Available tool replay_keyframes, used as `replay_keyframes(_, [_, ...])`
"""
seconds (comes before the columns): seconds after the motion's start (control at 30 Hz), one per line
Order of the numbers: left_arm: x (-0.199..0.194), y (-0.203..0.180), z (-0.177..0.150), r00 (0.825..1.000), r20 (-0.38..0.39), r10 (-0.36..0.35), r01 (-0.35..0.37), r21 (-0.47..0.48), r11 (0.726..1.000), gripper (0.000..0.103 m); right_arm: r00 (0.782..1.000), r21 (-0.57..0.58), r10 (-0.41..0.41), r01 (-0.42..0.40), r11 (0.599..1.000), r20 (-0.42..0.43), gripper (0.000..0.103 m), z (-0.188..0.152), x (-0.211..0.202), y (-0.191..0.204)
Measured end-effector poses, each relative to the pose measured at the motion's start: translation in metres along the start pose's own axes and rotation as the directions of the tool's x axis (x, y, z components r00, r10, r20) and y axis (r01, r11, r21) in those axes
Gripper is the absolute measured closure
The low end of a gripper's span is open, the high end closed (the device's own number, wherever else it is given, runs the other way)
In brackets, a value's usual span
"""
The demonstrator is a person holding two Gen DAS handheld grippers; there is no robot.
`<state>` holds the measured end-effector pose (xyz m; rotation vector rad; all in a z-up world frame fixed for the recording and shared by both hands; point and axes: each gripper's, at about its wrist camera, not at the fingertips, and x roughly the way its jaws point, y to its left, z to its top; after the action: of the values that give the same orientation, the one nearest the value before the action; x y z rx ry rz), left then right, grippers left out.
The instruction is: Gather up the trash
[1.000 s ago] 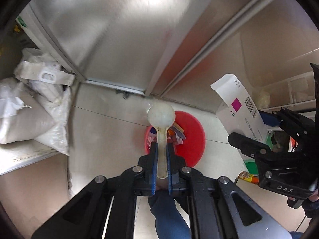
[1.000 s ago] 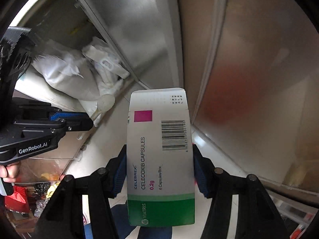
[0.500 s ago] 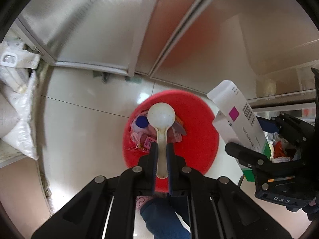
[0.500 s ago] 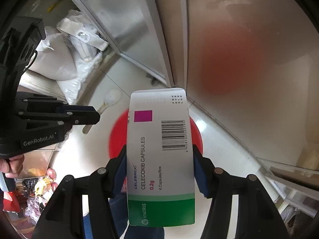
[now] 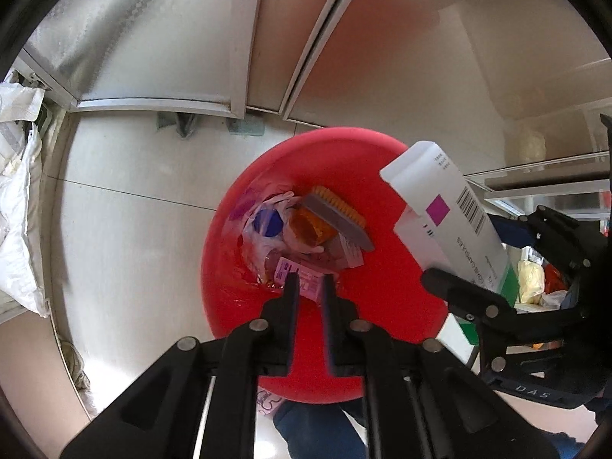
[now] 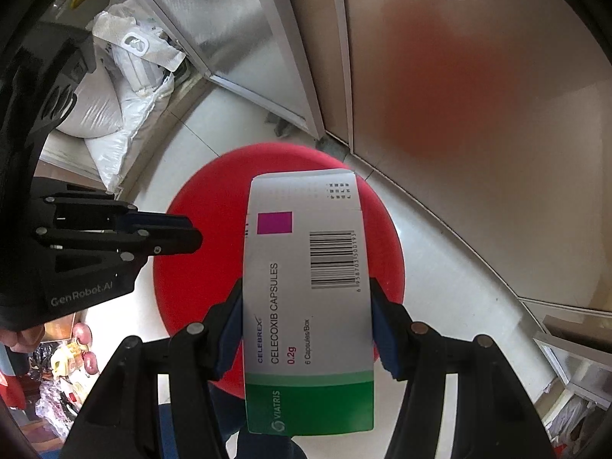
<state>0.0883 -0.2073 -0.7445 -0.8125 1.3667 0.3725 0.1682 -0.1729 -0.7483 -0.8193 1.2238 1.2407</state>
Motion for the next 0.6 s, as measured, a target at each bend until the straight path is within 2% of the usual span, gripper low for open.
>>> replay_keyframes(0.1, [0.001, -0.001, 0.0, 1.0, 0.004, 0.011, -0.011, 0.012, 1.0, 0.066, 1.0, -0.003, -0.006, 0.006, 1.0, -0.009, 0.046, -0.004, 0.002, -0.007])
replay_keyframes(0.17, [-0.003, -0.002, 0.0, 1.0, 0.015, 0.019, -0.02, 0.019, 1.0, 0.039, 1.0, -0.01, -0.023, 0.023, 1.0, -0.007, 0.044, -0.005, 0.001, -0.007])
replay_keyframes(0.2, [-0.007, -0.002, 0.0, 0.999, 0.021, 0.026, -0.026, 0.019, 0.999, 0.034, 1.0, -0.017, -0.029, 0.029, 0.999, -0.004, 0.041, -0.006, 0.001, -0.007])
replay_keyframes(0.23, [-0.011, -0.002, -0.001, 0.999, 0.026, 0.034, -0.035, 0.018, 0.999, 0.028, 0.999, -0.023, -0.032, 0.032, 0.999, -0.001, 0.031, -0.006, 0.0, -0.006])
replay_keyframes(0.3, [-0.02, -0.001, -0.001, 0.998, 0.039, 0.05, -0.05, 0.016, 0.999, 0.024, 0.999, -0.024, -0.032, 0.032, 0.999, 0.009, 0.022, -0.006, -0.004, -0.005])
replay_keyframes(0.43, [-0.045, -0.001, -0.002, 0.996, 0.052, 0.071, -0.072, 0.023, 0.997, 0.02, 0.999, -0.029, -0.032, 0.033, 0.999, 0.031, 0.01, -0.006, -0.018, -0.001])
replay_keyframes(0.6, [-0.092, -0.005, -0.004, 0.991, 0.085, 0.103, -0.106, 0.029, 0.994, 0.019, 0.997, -0.027, -0.033, 0.035, 0.999, 0.07, 0.005, -0.005, -0.058, 0.008])
